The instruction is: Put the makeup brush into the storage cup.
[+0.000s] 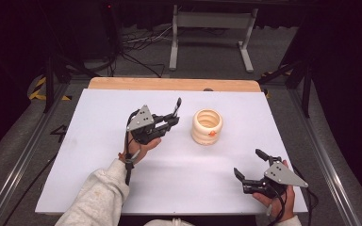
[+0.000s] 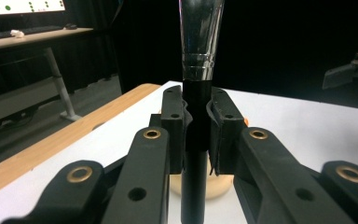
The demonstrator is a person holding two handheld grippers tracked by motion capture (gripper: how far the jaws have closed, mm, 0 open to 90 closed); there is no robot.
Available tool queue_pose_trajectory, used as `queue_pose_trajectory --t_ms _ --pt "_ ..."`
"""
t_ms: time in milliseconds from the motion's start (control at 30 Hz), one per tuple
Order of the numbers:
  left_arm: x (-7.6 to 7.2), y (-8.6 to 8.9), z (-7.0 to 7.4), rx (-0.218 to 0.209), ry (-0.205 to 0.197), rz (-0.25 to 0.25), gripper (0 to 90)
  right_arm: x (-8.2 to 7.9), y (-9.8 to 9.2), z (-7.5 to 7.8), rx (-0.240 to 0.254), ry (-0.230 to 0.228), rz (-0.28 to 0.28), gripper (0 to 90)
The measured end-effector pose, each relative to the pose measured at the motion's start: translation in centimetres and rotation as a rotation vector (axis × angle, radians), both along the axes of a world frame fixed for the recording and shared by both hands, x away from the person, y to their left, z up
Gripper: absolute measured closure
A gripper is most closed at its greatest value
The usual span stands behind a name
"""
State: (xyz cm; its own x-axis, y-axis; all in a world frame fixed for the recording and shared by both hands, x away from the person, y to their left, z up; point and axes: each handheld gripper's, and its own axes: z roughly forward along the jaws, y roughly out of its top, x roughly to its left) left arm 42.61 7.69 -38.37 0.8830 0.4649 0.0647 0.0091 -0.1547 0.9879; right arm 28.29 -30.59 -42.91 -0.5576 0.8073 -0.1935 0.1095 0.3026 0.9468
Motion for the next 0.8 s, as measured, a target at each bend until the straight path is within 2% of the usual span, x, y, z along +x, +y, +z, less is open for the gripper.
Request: queue_pose_trajectory --t_ms 200,267,367,533,800 --pt "0.8 -1.8 0.5 -0.005 -0.009 -0.033 79.0 -0.1 0.1 0.1 -0.005 -0.016 -0.005 5.6" --pt "1.2 -2.4 0.6 -0.02 -0.003 -0.038 79.0 -0.2 0.1 0.1 -0.017 -0.022 -0.008 5.6" --pt "1.6 -3.0 0.6 -0.031 0.0 -0.042 79.0 -0.2 -0.1 0.2 -0.009 -0.025 -0.01 5.5" --pt "2.2 -4.0 0.4 -0.032 0.006 -0.047 79.0 -0.2 -0.3 0.2 -0.006 -0.03 -0.013 5.5" --pt "2.9 -6.1 0.7 -0.033 -0.007 -0.065 79.0 -0.2 -0.4 0.3 -0.005 -0.034 -0.011 5.5"
